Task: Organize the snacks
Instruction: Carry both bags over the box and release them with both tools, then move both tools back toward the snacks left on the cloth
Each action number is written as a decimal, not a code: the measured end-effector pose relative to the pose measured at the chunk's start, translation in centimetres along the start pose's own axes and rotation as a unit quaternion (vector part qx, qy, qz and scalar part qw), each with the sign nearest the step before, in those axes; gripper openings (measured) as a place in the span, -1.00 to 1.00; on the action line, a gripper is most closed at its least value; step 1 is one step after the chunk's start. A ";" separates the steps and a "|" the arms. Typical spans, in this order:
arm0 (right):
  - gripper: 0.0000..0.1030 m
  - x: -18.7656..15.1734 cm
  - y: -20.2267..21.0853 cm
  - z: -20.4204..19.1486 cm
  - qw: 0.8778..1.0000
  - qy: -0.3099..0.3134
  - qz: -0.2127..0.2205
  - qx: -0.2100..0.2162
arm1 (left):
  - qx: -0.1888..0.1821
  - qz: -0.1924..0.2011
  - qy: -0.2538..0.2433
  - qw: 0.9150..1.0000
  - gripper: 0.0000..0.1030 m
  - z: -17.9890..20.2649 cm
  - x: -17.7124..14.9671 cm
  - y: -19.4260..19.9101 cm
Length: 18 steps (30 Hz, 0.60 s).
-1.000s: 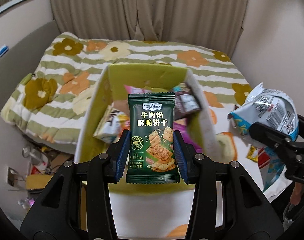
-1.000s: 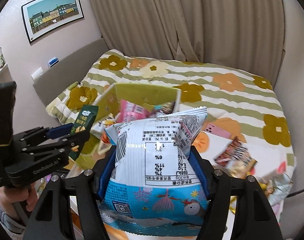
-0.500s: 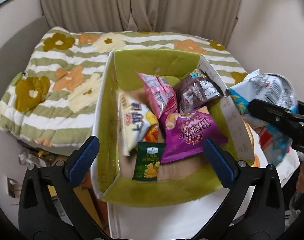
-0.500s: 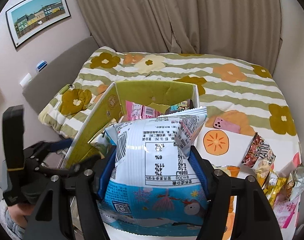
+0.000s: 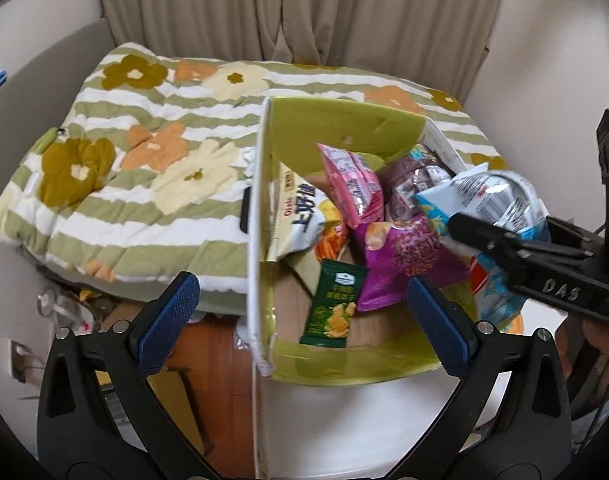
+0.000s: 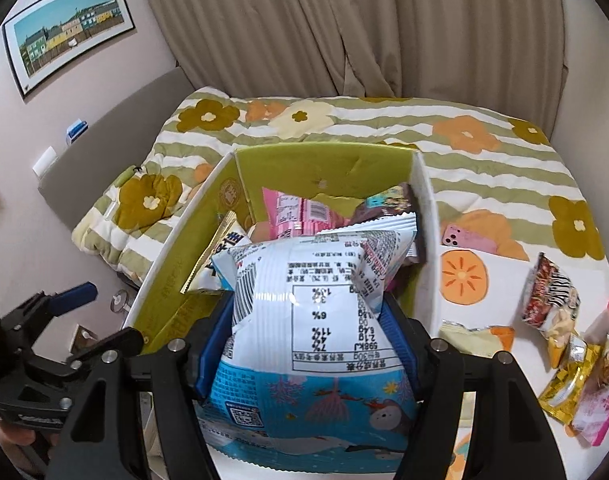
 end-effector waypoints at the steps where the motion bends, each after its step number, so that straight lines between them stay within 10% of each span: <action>1: 0.27 -0.1 -0.5 -0.4 1.000 0.001 -0.002 0.003 | 0.000 0.001 0.002 1.000 1.00 -0.3 0.0 0.1; 8: 0.31 -0.1 -2.6 -2.4 1.000 0.021 -0.010 0.008 | 0.012 0.004 0.012 1.000 1.00 -2.1 0.2 0.2; 11: 0.86 -0.2 -3.0 -2.9 1.000 0.026 -0.008 0.010 | 0.009 0.004 0.019 1.000 1.00 -2.4 0.0 0.2; 18: 0.95 -0.7 -2.0 -2.0 1.000 0.028 0.008 -0.005 | 0.009 0.000 0.022 1.000 1.00 -2.0 -0.8 -0.1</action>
Point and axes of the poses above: each gripper's, at about its wrist camera, not at the fingertips, and y roughly against the way its jaws point, z to its right, x to its top, the point moved 7 cm from there along -y, roughly the way its jaws point
